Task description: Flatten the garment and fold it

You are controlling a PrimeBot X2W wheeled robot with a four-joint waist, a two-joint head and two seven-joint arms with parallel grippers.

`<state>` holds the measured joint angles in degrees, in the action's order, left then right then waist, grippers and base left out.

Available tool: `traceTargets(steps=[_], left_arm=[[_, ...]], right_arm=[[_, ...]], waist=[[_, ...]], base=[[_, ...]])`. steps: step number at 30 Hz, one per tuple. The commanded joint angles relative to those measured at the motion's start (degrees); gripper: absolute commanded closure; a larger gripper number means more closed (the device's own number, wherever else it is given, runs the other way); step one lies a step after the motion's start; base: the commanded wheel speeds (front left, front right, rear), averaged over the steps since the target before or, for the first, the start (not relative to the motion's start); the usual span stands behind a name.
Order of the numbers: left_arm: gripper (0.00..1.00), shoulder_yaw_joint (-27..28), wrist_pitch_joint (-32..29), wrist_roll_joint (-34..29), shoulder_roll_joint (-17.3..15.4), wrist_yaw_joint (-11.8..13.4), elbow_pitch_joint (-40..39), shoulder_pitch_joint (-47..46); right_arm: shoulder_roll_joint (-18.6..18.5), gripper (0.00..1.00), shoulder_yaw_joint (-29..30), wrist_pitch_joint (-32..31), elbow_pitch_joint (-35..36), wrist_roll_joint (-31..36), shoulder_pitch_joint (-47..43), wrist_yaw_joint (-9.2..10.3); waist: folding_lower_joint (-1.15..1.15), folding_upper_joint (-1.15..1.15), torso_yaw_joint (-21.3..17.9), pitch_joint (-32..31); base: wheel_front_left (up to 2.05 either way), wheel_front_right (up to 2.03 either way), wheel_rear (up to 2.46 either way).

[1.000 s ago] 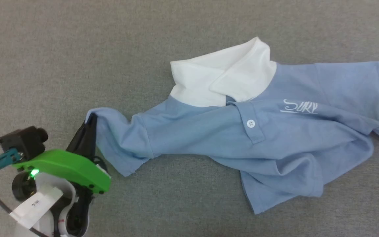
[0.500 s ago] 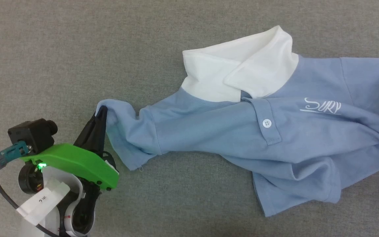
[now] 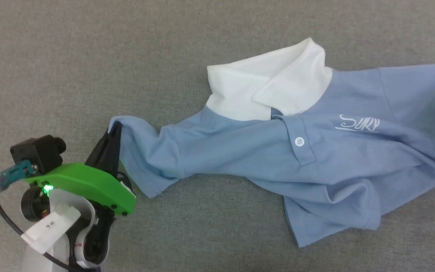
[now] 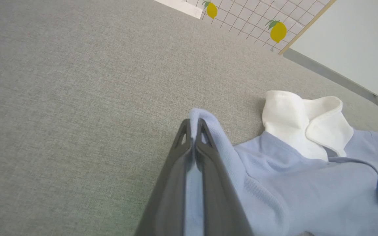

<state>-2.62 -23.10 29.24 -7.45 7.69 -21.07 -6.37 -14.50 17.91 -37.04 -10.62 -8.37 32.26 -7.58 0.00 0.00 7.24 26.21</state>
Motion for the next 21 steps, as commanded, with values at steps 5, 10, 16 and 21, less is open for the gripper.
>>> traceTargets(steps=[5, 10, 16, 21], left_arm=[[1.00, 0.1, 1.2, -1.7, -1.7, -0.8, 3.5, -5.9], [1.00, -0.8, 0.7, -4.4, -4.6, -2.3, 8.5, -14.8], [1.00, -2.0, -0.8, -6.8, -7.6, -4.0, 14.9, -27.6], [1.00, -3.3, -3.4, -8.0, -9.2, -5.2, 19.5, -37.5]], right_arm=[[-0.3, 1.00, -2.6, 4.1, 3.0, -2.2, 0.8, 0.09], [-0.9, 1.00, -6.8, 7.5, 5.5, -3.8, 4.2, 0.09], [-1.3, 1.00, -12.7, 11.4, 4.7, -4.4, 12.6, 0.09], [-1.1, 1.00, -16.3, 12.5, 1.2, -4.5, 20.7, 0.09]], waist=[[0.00, 0.00, -1.8, -6.5], [0.00, 0.00, -3.4, -11.4], [0.00, 0.00, -5.8, -15.9], [0.00, 0.00, -7.5, -18.3]], base=[[0.00, 0.00, 0.00], [0.00, 0.00, 0.00], [0.00, 0.00, 0.00], [0.00, 0.00, 0.00]])
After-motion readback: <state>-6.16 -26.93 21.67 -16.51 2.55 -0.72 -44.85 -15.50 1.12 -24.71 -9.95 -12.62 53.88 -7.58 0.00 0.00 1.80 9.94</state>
